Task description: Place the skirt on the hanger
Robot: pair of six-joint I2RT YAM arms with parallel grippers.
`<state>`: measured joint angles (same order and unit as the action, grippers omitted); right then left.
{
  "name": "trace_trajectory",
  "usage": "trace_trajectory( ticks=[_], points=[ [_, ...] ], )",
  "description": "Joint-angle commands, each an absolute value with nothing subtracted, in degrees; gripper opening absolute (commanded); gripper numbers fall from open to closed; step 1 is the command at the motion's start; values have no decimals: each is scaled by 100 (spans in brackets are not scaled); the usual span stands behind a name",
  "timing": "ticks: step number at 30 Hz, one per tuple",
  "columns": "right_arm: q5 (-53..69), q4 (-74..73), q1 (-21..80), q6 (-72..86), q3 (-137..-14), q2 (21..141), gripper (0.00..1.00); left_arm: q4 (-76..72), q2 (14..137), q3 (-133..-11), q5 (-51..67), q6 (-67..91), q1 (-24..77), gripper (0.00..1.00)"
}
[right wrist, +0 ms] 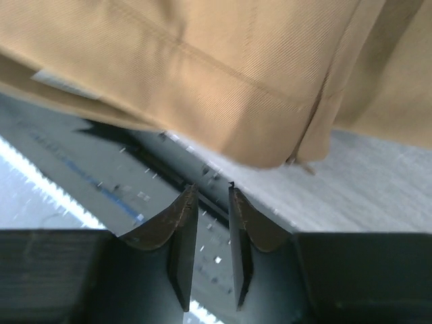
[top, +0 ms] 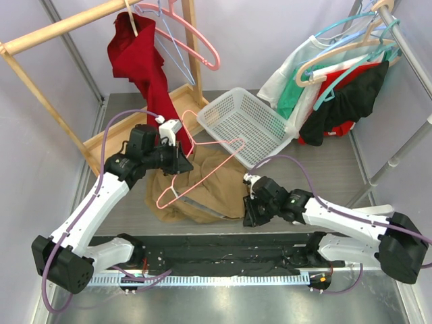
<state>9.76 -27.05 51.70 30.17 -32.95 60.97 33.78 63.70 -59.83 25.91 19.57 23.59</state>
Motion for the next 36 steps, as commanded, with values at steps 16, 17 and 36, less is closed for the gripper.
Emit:
trace_trajectory(
  ticks=[16,17,36],
  points=[
    [-843,-1363,5194,3085,-3392,6653,49,3278,6214,-6065,2593,2039,2347,0],
    [-879,-1354,5194,3068,-3453,6645,49,3287,6214,-6064,2593,2048,2347,0],
    [-1309,-932,5203,3278,-3718,7092,47,3076,6029,-5669,2865,2188,2347,0]
  ],
)
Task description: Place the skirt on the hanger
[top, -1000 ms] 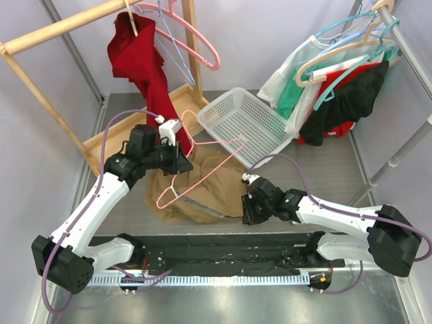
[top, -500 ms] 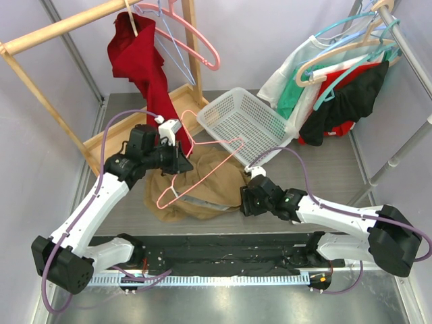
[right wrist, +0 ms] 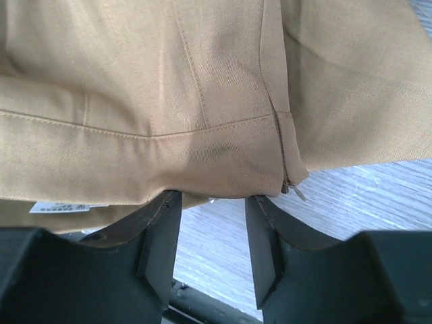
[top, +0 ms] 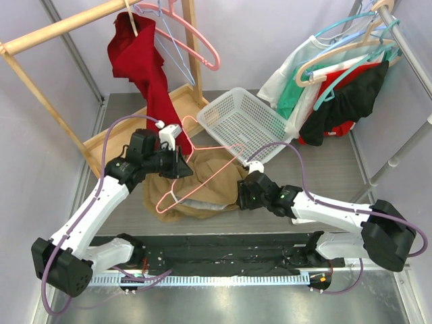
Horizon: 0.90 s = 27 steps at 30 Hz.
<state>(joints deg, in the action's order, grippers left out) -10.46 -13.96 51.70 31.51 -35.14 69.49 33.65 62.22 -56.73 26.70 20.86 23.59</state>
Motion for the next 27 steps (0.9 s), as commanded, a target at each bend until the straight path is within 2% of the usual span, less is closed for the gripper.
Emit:
trace_trajectory(
  ticks=[1,4,5,11,12,13,24,27],
  points=[
    [-1457,-862,5203,3304,-3700,7101,45,3059,6029,-5669,2874,2206,2347,0],
    [-1818,-791,5203,3436,-3709,7145,35,3041,6021,-5651,2865,2224,2347,0],
    [-1898,-791,5203,3471,-3709,7137,27,3032,6038,-5651,2883,2232,2347,0],
    [-2162,-931,5194,3551,-3718,7075,11,3023,6021,-5643,2857,2232,2347,0],
    [-2145,-940,5194,3559,-3709,7075,3,3015,6029,-5634,2856,2232,2347,0],
    [-2153,-958,5194,3568,-3709,7066,1,3023,6029,-5634,2848,2232,2347,0],
    [-2118,-1116,5203,3516,-3630,6855,1,2980,6064,-5616,2848,2224,2347,0],
    [-2039,-1003,5203,3533,-3595,7092,19,2979,6073,-5616,2856,2224,2347,0]
  ],
)
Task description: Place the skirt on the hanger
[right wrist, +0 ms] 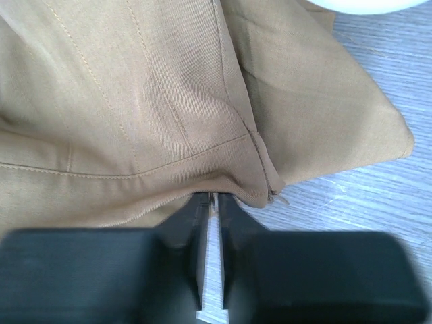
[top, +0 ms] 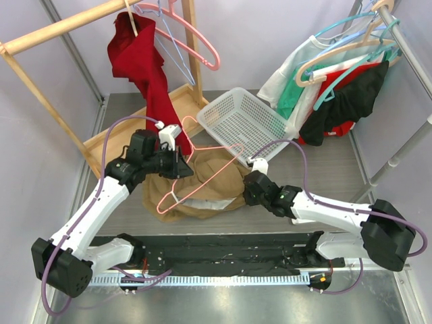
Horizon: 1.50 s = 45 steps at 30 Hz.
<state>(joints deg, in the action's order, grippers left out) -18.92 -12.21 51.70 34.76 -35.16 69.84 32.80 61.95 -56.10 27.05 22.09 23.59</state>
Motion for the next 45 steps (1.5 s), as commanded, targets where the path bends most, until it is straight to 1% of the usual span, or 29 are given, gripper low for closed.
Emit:
trace_trajectory(
  ticks=[1,2,5,8,10,11,12,14,15,18,24,33,39,45],
  points=[
    [-2013,-941,5203,3551,-3577,7145,24,2971,6082,-5616,2865,2215,2355,0],
    [-2013,-871,5203,3594,-3542,7198,31,2979,6091,-5616,2865,2215,2347,0],
    [-2153,-686,5194,3612,-3516,7409,39,2953,6082,-5607,2865,2215,2347,0],
    [-2241,-589,5203,3586,-3542,7585,41,2962,6082,-5590,2874,2224,2347,0],
    [-2294,-466,5203,3560,-3542,7672,38,2962,6073,-5590,2865,2224,2347,0],
    [-2320,-440,5194,3542,-3551,7699,35,2953,6073,-5590,2874,2224,2347,0],
    [-2329,-396,5203,3533,-3559,7734,27,2962,6073,-5590,2874,2215,2347,0],
    [-2320,-404,5194,3533,-3595,7822,18,2962,6065,-5581,2874,2224,2347,0],
    [-2329,-378,5203,3542,-3586,7822,9,2962,6064,-5581,2874,2224,2347,0],
    [-2434,-317,5194,3577,-3481,7813,1,2953,6056,-5581,2874,2224,2347,0],
    [-2522,-614,5203,3489,-3577,7437,1,2953,6073,-5607,2856,2206,2347,0],
    [-2452,-1704,5203,3182,-4367,6478,1,2988,5994,-5634,2821,2101,2347,0],
    [-2452,-1934,5116,2997,-4904,6451,1,2971,5854,-5651,2681,2092,2347,0],
    [-1979,-1776,4483,2848,-5229,6741,1,3041,5538,-5678,2654,2005,2338,0]
  ],
)
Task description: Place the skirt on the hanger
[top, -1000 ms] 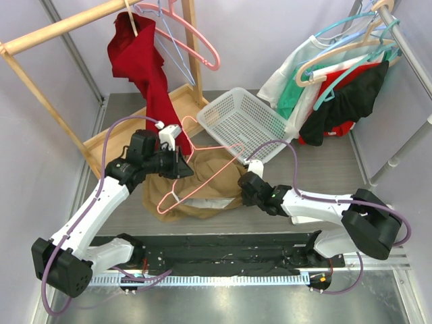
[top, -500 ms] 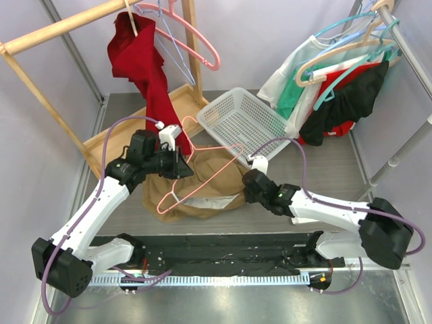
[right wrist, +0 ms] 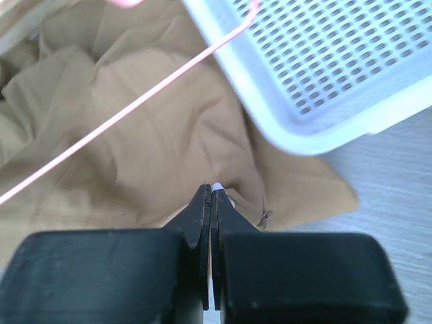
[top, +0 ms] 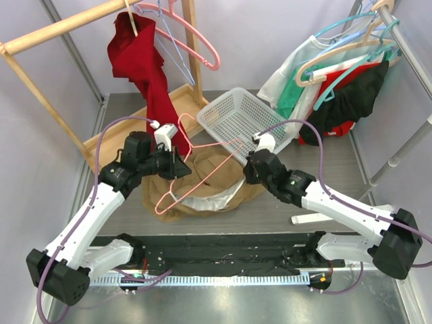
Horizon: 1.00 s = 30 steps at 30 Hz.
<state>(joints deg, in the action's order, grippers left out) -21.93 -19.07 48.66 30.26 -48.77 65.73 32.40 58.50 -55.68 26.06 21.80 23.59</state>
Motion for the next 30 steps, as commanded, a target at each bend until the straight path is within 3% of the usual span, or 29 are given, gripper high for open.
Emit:
trace_trajectory(
  ticks=[1,7,17,25,30],
  points=[
    [-1917,-1723,4387,2795,-5238,6785,1,3128,5485,-5686,2689,1943,2338,0],
    [-1310,-1336,3683,2751,-5335,6978,1,3822,5151,-5818,2689,1591,2338,0],
    [-747,-1274,3261,2672,-5976,7181,1,4113,4728,-5871,3796,1160,2338,0],
    [-414,-1257,3155,2716,-5994,6935,1,4518,4904,-5897,2955,1072,2338,0],
    [-203,-1283,3111,2768,-5836,6750,1,4403,4869,-5836,3103,1055,2347,0]
  ],
)
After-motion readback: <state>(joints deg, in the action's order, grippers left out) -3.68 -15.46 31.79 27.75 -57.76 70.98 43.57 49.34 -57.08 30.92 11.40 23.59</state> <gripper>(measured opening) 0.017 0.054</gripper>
